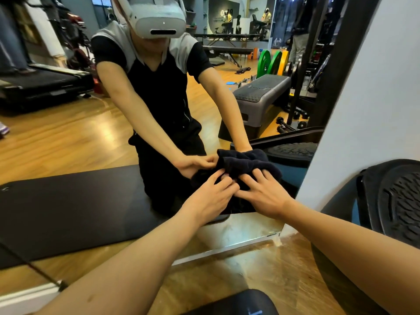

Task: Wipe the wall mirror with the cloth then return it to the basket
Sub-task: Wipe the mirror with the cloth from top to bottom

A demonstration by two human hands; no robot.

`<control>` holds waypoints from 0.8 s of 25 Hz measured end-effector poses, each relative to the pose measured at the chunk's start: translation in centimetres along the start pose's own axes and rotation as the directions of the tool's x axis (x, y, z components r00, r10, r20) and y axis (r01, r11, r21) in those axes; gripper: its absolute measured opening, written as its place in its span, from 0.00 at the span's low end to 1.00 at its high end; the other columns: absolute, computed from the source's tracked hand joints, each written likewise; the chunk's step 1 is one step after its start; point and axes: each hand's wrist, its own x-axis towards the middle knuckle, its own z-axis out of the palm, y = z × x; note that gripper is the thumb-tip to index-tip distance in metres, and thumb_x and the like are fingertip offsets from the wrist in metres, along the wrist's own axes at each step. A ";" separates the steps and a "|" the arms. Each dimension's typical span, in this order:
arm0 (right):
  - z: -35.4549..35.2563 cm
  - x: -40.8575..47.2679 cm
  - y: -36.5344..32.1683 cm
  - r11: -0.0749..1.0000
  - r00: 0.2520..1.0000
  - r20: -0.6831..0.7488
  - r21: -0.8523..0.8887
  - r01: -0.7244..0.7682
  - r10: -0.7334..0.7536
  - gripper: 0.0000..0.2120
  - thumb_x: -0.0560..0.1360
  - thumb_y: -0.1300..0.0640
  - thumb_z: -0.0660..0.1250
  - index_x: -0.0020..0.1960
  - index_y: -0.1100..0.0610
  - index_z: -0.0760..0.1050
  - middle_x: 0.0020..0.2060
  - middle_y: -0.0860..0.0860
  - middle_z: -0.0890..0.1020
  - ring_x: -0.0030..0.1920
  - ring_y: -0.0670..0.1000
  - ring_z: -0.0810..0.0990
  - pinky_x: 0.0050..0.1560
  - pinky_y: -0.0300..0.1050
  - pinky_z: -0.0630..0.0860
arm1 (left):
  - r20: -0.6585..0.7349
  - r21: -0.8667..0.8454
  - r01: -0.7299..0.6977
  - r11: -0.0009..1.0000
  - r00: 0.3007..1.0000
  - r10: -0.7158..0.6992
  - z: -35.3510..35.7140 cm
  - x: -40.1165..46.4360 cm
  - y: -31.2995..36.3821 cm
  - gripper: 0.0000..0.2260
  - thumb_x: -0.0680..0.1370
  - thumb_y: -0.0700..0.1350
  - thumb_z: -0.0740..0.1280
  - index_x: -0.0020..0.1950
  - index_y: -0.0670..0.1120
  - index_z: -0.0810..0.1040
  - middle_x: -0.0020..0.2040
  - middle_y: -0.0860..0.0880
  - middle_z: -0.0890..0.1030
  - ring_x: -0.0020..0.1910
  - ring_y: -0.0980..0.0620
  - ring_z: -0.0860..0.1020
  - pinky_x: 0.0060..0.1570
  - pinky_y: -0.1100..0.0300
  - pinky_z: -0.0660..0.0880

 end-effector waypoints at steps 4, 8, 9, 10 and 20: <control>-1.2 3.9 -3.7 0.997 0.998 -0.007 0.032 0.066 -0.065 0.30 0.67 0.51 0.75 0.68 0.46 0.72 0.63 0.56 0.71 0.54 0.60 0.69 0.49 0.57 0.76 | 0.026 0.005 0.047 0.999 0.999 -0.047 -0.8 -5.4 -2.1 0.21 0.81 0.46 0.59 0.71 0.37 0.73 0.63 0.44 0.74 0.65 0.39 0.72 0.75 0.41 0.64; -1.4 7.7 -7.9 0.993 0.996 -0.032 0.073 0.091 -0.089 0.33 0.67 0.51 0.75 0.70 0.46 0.70 0.64 0.55 0.70 0.55 0.61 0.72 0.49 0.58 0.75 | 0.092 0.033 0.058 0.998 0.994 -0.060 -1.9 -11.1 -4.5 0.21 0.81 0.47 0.62 0.71 0.37 0.74 0.65 0.44 0.74 0.66 0.38 0.71 0.74 0.40 0.64; -1.5 8.8 -9.1 0.991 0.993 -0.050 0.076 0.108 -0.105 0.31 0.68 0.52 0.73 0.70 0.46 0.70 0.64 0.55 0.70 0.55 0.61 0.73 0.49 0.58 0.75 | 0.121 0.040 0.061 0.997 0.990 -0.066 -2.1 -12.7 -5.1 0.21 0.81 0.47 0.62 0.71 0.37 0.73 0.65 0.44 0.74 0.67 0.38 0.71 0.74 0.40 0.64; -1.6 10.0 -10.3 0.989 0.989 -0.077 0.074 0.129 -0.123 0.30 0.69 0.53 0.71 0.70 0.46 0.70 0.64 0.55 0.70 0.54 0.60 0.73 0.48 0.58 0.75 | 0.148 0.053 0.059 0.997 0.987 -0.066 -2.3 -14.4 -5.8 0.22 0.81 0.47 0.62 0.72 0.37 0.73 0.67 0.43 0.73 0.68 0.37 0.70 0.74 0.39 0.63; -3.2 22.5 -22.7 0.947 0.914 -0.317 0.114 0.301 -0.253 0.25 0.71 0.58 0.63 0.67 0.45 0.76 0.62 0.52 0.77 0.55 0.57 0.70 0.46 0.53 0.75 | 0.304 0.150 0.100 0.984 0.942 -0.142 -3.9 -30.5 -12.1 0.21 0.75 0.47 0.71 0.66 0.40 0.80 0.66 0.43 0.77 0.68 0.36 0.73 0.73 0.38 0.64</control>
